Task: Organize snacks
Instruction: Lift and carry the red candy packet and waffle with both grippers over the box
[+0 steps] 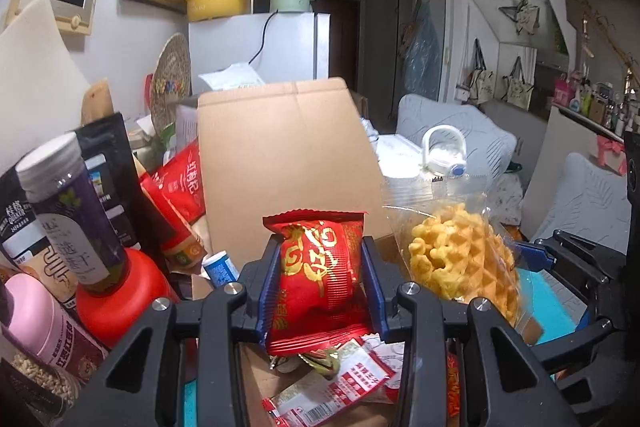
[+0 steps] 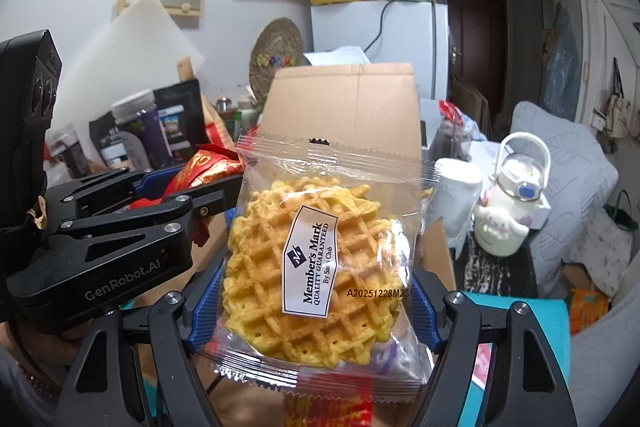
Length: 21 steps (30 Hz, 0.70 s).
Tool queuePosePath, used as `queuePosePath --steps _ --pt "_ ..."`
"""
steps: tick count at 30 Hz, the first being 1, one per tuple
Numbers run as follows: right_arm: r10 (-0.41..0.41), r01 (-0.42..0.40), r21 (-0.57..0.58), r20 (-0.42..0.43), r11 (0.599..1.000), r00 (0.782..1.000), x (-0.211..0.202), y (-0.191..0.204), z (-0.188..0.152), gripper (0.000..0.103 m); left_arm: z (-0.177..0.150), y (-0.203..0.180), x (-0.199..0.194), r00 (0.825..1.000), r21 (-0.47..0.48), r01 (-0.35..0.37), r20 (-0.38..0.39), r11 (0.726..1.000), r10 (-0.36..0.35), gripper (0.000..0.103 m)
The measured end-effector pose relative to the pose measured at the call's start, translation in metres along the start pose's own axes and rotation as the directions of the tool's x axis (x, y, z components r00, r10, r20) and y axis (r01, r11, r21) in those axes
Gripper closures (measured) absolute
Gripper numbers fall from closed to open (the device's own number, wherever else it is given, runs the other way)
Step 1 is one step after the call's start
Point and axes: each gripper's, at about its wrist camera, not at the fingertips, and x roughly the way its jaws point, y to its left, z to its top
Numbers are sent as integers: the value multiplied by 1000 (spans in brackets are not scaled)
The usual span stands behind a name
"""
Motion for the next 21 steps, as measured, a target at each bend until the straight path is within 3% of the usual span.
queuePosePath --steps 7,21 --pt "7 -4 29 -85 1000 996 31 -10 -9 26 -10 0 31 996 12 -5 -88 1000 6 66" --pt "-5 28 89 -244 996 970 67 -28 -30 26 -27 -3 68 967 19 -20 -254 1000 24 65"
